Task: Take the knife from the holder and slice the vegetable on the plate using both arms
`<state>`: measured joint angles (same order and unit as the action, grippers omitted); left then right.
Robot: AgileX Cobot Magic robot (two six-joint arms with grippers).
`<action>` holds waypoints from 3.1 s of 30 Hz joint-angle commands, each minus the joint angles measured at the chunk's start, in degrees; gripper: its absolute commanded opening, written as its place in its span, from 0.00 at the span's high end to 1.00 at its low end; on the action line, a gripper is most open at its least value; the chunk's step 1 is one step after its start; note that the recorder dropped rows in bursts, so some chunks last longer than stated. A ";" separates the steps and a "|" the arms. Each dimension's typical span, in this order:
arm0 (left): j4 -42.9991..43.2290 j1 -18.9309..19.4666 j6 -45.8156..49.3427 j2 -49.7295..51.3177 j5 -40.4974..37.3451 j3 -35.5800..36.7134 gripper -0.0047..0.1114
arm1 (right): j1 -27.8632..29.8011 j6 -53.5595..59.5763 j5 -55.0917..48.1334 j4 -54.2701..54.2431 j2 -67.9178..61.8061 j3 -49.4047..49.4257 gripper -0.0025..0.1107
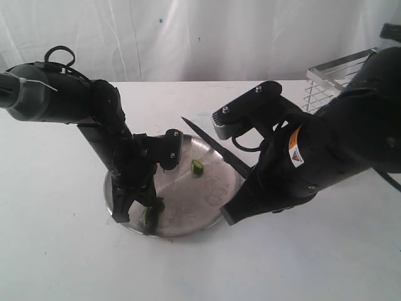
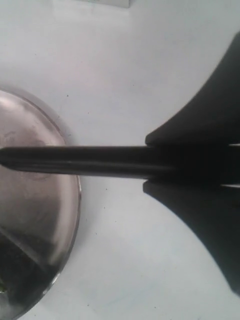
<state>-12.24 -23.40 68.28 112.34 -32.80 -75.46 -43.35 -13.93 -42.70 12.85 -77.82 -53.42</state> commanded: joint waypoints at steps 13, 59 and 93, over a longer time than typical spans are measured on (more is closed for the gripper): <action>-0.04 0.04 0.51 -1.92 3.55 -0.01 0.89 | 0.53 0.09 4.20 0.23 -0.05 2.92 0.98; -83.54 20.99 28.16 -7.27 -11.93 15.49 0.96 | 0.42 13.93 -3.49 -20.36 -26.27 -15.75 0.98; -87.19 16.13 30.58 5.04 -11.49 15.92 0.96 | 0.42 13.93 -2.11 -20.36 -27.02 -15.75 0.98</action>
<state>-98.61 -6.91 98.54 117.28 -44.85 -60.32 -43.35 -0.50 -45.29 -7.63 -104.87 -69.01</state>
